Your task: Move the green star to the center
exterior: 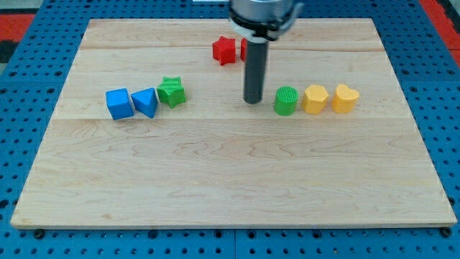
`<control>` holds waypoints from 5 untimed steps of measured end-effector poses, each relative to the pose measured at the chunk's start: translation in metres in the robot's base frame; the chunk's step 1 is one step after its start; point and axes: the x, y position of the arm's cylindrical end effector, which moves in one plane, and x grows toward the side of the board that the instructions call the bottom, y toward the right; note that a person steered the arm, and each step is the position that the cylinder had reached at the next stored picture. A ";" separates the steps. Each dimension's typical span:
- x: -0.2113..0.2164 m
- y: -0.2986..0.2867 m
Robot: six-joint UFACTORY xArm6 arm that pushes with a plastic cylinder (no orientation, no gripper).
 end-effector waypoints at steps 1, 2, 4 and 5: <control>-0.033 -0.066; -0.047 -0.149; -0.022 -0.188; -0.012 -0.152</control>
